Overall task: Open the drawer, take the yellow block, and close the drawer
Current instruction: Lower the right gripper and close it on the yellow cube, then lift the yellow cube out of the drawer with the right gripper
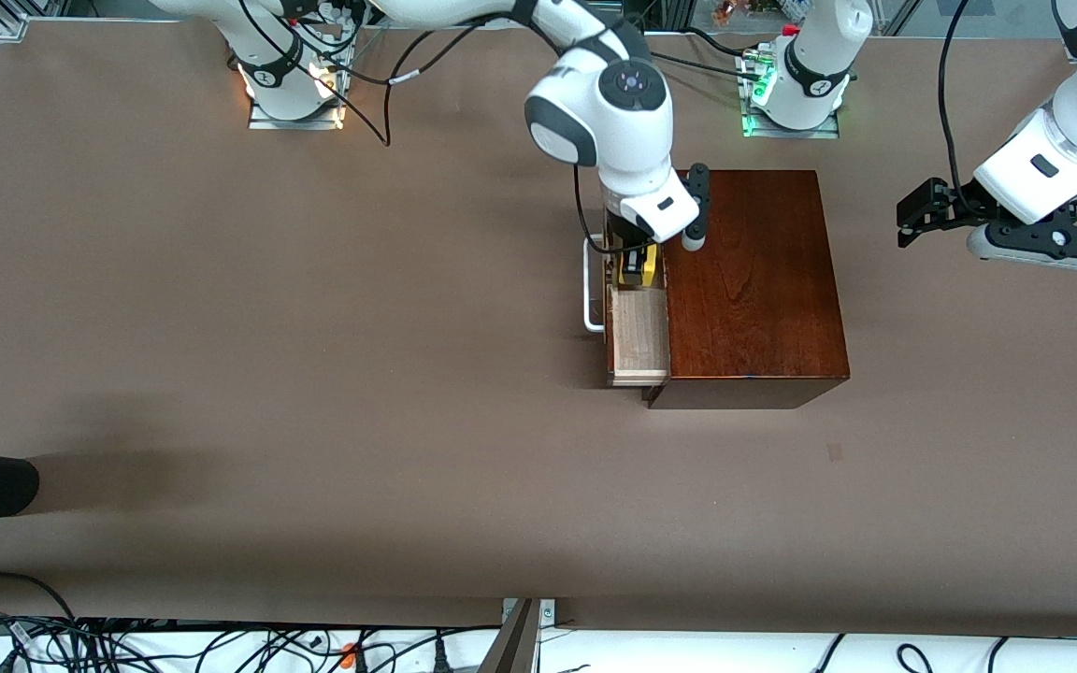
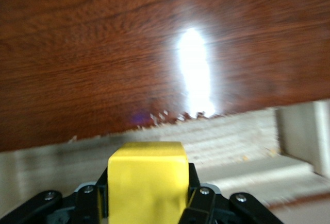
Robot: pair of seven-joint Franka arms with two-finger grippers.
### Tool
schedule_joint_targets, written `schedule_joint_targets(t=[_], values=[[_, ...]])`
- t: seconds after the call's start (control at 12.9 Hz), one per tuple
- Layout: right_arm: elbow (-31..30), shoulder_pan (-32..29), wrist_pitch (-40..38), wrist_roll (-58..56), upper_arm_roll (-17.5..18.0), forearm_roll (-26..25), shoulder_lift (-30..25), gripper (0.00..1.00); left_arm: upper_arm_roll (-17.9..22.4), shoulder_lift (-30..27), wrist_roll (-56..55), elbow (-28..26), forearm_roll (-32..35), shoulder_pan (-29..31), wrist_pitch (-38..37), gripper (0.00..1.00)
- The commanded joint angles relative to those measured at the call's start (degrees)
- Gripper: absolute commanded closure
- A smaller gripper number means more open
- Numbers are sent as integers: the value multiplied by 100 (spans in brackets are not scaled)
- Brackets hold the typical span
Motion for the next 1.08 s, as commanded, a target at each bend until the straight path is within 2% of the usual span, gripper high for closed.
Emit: schedule_joint_targets(t=[0.0, 0.31, 0.46, 0.62, 0.77, 1.0], values=[[158, -158, -535, 7, 63, 73, -405, 100, -4, -23, 113, 37, 51, 28, -78, 0], [158, -728, -1202, -36, 72, 328, -1117, 100, -13, -23, 96, 46, 51, 28, -78, 0], [149, -1167, -1554, -54, 81, 416, -1477, 100, -57, -23, 96, 46, 42, 19, -78, 0], [140, -1878, -2019, -272, 81, 591, -1646, 100, -92, -32, 113, 46, 25, -42, -96, 0], [132, -2625, -2380, -669, 55, 1030, -1681, 100, -293, -32, 148, 46, -194, -69, -392, 0], [132, -3452, -2610, -660, -60, 1075, -1690, 100, -758, 196, 909, 46, -617, -112, -720, 0]])
